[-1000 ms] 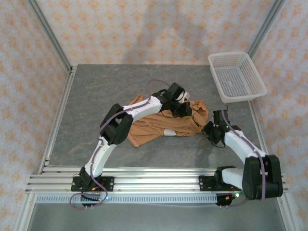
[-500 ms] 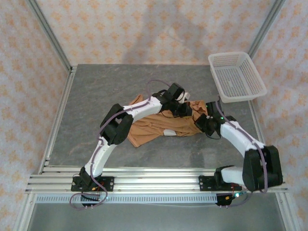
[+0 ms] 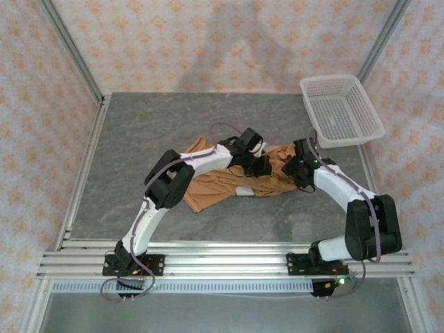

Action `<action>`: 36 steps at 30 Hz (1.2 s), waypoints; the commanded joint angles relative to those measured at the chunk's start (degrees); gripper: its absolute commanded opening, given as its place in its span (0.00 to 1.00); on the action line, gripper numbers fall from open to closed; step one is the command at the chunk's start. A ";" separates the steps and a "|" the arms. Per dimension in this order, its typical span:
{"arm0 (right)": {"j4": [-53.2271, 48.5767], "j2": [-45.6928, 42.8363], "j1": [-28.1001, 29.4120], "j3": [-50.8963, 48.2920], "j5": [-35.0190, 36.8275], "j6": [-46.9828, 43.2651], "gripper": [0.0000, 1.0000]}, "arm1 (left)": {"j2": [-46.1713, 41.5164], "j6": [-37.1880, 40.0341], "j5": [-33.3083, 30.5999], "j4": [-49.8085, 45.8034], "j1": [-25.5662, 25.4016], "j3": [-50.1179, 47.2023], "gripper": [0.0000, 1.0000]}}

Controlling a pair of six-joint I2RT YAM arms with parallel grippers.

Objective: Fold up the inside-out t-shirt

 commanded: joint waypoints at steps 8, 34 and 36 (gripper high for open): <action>-2.63 -8.82 1.03 -2.49 2.22 0.35 0.33 | -2.71 0.12 -0.07 2.10 0.14 -0.54 0.00; -6.35 4.89 5.39 4.22 10.33 -2.40 0.33 | -3.34 1.04 -0.16 0.56 0.06 -0.63 0.00; -6.96 5.84 5.37 4.73 11.41 -3.09 0.38 | -3.31 1.10 -0.16 0.54 0.09 -0.58 0.00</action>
